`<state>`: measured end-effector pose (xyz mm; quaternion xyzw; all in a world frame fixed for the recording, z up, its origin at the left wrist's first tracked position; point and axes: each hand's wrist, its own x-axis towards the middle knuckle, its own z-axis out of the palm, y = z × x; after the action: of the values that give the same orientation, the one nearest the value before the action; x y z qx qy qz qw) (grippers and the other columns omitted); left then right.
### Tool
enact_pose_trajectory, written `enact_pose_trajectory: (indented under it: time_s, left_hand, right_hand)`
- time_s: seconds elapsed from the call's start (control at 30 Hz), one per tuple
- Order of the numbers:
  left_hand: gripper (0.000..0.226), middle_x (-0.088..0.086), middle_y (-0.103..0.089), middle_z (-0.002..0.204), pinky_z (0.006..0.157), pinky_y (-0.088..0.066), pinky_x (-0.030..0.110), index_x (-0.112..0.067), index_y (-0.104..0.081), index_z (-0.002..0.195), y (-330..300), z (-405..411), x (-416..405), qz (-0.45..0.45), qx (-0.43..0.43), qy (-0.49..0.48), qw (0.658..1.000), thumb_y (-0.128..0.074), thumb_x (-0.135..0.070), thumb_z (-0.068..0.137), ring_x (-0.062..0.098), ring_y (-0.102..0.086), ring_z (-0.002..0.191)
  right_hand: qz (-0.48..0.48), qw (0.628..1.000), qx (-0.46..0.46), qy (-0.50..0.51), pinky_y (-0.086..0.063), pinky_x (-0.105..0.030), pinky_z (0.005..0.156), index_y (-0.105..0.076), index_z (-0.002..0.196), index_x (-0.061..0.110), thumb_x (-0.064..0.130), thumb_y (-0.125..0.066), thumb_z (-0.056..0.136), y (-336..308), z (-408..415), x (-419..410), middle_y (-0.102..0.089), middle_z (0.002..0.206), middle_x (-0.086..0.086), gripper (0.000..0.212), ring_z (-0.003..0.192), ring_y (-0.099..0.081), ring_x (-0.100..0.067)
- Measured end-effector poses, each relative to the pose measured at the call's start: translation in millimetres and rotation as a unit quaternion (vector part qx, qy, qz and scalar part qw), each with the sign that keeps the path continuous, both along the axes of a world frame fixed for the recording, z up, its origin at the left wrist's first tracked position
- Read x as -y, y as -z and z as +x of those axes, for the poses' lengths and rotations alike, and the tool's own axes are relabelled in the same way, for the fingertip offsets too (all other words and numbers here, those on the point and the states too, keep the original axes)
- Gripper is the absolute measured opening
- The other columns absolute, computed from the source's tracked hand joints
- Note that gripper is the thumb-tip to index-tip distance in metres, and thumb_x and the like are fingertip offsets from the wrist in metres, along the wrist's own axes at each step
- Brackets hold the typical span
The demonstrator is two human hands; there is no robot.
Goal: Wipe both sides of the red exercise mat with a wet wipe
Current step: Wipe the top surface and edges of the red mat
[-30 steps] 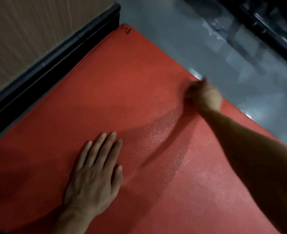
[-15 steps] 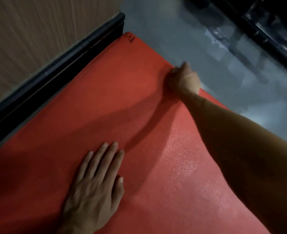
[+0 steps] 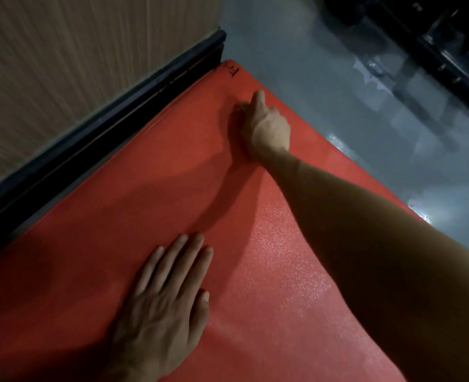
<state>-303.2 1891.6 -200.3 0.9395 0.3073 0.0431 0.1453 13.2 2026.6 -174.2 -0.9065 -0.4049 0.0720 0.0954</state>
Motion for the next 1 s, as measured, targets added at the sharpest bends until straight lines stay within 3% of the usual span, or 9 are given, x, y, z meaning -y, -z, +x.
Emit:
enact_pose_trajectory:
  time_s: [0.07,0.23,0.37,0.47,0.57,0.63,0.77,0.9,1.0]
  left_hand:
    - [0.066,0.002,-0.029,0.167,0.121,-0.027,0.048,-0.016,-0.042,0.155,0,0,0,0.006,-0.004,0.0,1.0,-0.044,-0.04,0.094,0.022,-0.03,0.153]
    - [0.068,0.002,-0.027,0.168,0.121,-0.027,0.049,-0.017,-0.042,0.156,0,1,0,-0.002,-0.019,0.007,1.0,-0.047,-0.042,0.092,0.023,-0.028,0.154]
    - [0.068,0.002,-0.026,0.169,0.119,-0.031,0.05,-0.017,-0.041,0.157,-2,0,-1,-0.009,-0.026,0.002,1.0,-0.047,-0.043,0.094,0.022,-0.027,0.155]
    - [0.067,0.002,-0.026,0.169,0.119,-0.03,0.05,-0.018,-0.041,0.156,-2,0,-1,0.0,-0.036,0.002,0.999,-0.047,-0.043,0.094,0.022,-0.027,0.155]
    - [0.069,0.002,-0.029,0.168,0.117,-0.031,0.049,-0.018,-0.045,0.154,-4,1,-1,-0.003,-0.028,-0.003,1.0,-0.05,-0.044,0.09,0.022,-0.03,0.153]
    - [0.071,0.002,-0.031,0.167,0.117,-0.032,0.048,-0.018,-0.049,0.152,-3,2,1,-0.003,-0.017,-0.001,1.0,-0.054,-0.044,0.087,0.022,-0.032,0.153]
    - [0.074,0.002,-0.036,0.165,0.116,-0.031,0.049,-0.019,-0.054,0.149,0,1,-2,0.005,-0.015,0.005,1.0,-0.06,-0.045,0.08,0.023,-0.036,0.151]
    - [0.077,0.002,-0.036,0.165,0.116,-0.031,0.048,-0.021,-0.054,0.149,-2,1,-3,-0.01,-0.019,0.002,1.0,-0.063,-0.047,0.077,0.022,-0.038,0.15]
    - [0.076,0.001,-0.031,0.167,0.118,-0.028,0.046,-0.021,-0.047,0.154,-5,0,-4,-0.019,-0.032,0.007,0.999,-0.059,-0.048,0.084,0.021,-0.031,0.153]
  right_hand:
    - [-0.02,0.999,0.017,0.019,-0.039,-0.039,0.07,-0.047,0.128,0.015,0.042,-0.048,0.101,-4,26,27,-0.068,0.11,-0.023,0.039,0.1,-0.065,-0.043]
    - [-0.059,0.961,0.052,0.266,-0.047,-0.045,0.092,-0.05,0.125,0.009,0.038,-0.052,0.099,-9,104,89,-0.06,0.124,-0.026,0.04,0.116,-0.058,-0.045]
    - [0.01,0.975,0.025,0.219,-0.046,-0.043,0.092,-0.048,0.134,0.01,0.029,-0.039,0.106,6,65,14,-0.062,0.127,-0.021,0.035,0.119,-0.059,-0.041]
    - [0.036,0.998,0.03,0.05,-0.048,-0.042,0.079,-0.047,0.137,0.014,0.033,-0.038,0.104,13,3,-44,-0.068,0.113,-0.018,0.039,0.104,-0.065,-0.039]
    - [0.011,0.993,0.025,-0.112,-0.037,-0.04,0.066,-0.048,0.123,0.017,0.047,-0.04,0.103,8,-34,-43,-0.069,0.099,-0.019,0.037,0.09,-0.065,-0.043]
    - [-0.011,0.996,0.047,-0.073,-0.04,-0.041,0.069,-0.048,0.127,0.018,0.046,-0.045,0.102,3,-1,-25,-0.069,0.106,-0.021,0.038,0.096,-0.066,-0.043]
    - [-0.032,0.982,0.026,0.185,-0.047,-0.046,0.093,-0.05,0.129,0.012,0.037,-0.05,0.1,-1,79,-10,-0.061,0.127,-0.024,0.039,0.119,-0.058,-0.043]
    - [0.0,0.989,-0.008,0.146,-0.044,-0.042,0.097,-0.05,0.131,0.01,0.034,-0.043,0.105,-4,61,-49,-0.057,0.134,-0.023,0.036,0.124,-0.054,-0.042]
    - [0.052,0.997,-0.048,0.028,-0.045,-0.039,0.091,-0.053,0.129,0.011,0.035,-0.041,0.101,-3,19,-94,-0.062,0.128,-0.02,0.039,0.117,-0.059,-0.037]
